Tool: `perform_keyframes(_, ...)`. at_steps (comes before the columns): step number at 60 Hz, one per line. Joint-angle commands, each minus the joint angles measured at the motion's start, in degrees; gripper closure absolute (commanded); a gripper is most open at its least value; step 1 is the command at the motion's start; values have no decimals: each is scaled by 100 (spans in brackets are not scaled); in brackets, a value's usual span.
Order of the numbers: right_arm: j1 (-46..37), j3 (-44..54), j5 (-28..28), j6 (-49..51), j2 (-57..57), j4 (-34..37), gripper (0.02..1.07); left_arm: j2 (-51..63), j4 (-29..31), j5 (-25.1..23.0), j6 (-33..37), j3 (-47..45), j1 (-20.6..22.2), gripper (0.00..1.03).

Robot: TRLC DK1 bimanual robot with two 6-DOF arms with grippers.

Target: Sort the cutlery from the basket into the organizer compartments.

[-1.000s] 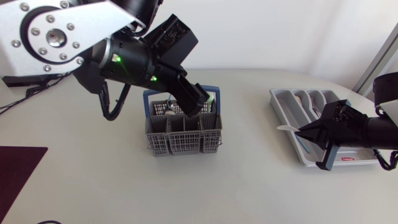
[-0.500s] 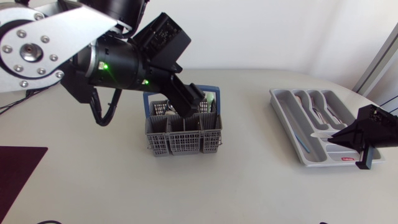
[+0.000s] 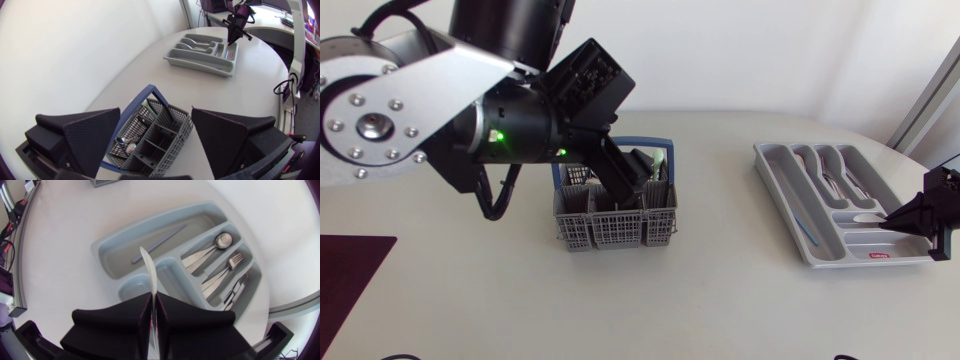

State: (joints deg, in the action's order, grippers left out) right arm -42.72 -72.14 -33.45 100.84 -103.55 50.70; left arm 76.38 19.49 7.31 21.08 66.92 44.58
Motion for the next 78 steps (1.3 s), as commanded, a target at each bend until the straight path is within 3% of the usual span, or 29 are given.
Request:
perform_keyframes(1,-70,-301,128,366,-412,177,98,-167,-120,95,107,-188,69,5)
perform_keyframes(45,132,-1101,1166,507,-1598,696,97,-273,-261,236,142,-319,165,5)
perform_keyframes(53,176,-1180,1201,437,-1739,670,81,-290,-287,236,142,-346,174,5)
perform_keyframes(62,238,-1118,1183,384,-1739,388,79,-308,-296,236,151,-363,174,5)
perform_keyframes(71,220,-1013,1016,296,-1519,98,67,-361,-296,236,177,-399,174,5)
perform_keyframes(78,167,-819,744,261,-1062,89,50,-466,-314,236,195,-469,165,5)
